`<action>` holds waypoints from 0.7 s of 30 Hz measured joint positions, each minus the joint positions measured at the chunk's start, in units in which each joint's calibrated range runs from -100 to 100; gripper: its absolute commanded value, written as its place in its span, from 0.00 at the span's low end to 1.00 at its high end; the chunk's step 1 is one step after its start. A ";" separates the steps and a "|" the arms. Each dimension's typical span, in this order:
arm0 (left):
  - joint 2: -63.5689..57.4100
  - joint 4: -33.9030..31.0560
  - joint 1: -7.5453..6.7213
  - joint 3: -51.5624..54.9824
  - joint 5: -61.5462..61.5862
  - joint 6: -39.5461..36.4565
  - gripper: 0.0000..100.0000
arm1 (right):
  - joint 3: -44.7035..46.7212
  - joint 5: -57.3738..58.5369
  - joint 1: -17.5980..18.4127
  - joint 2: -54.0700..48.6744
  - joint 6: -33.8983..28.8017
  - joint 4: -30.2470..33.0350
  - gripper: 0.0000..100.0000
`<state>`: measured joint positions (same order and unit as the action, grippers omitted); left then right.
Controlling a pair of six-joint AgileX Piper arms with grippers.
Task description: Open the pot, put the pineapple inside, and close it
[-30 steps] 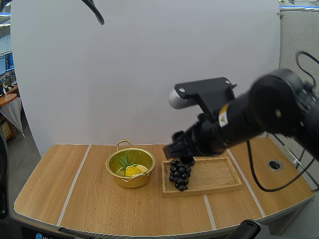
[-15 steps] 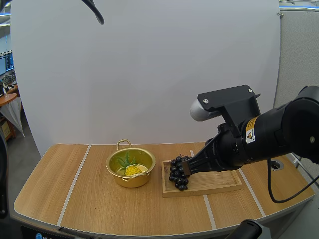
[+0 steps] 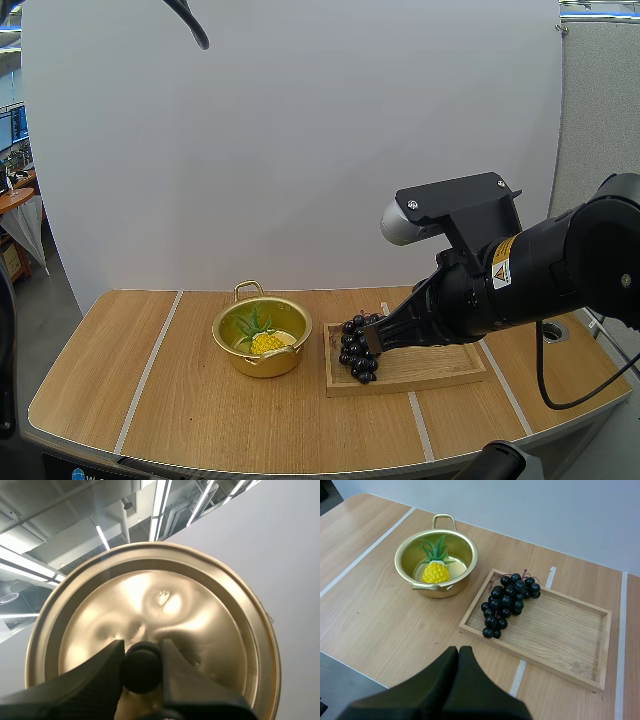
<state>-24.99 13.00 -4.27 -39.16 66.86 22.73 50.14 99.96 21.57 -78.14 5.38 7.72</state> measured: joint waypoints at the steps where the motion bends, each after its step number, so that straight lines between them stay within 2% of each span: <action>1: 0.00 0.00 0.00 0.00 0.00 0.00 0.01 | 0.00 0.00 0.00 0.00 0.00 0.00 0.00; 21: 0.00 0.00 0.00 0.00 1.66 -0.10 0.01 | 0.00 0.00 0.00 0.00 0.00 0.53 0.00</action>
<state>-24.99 13.00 -4.27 -39.16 68.51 22.63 50.14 99.96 21.57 -78.14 5.38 8.25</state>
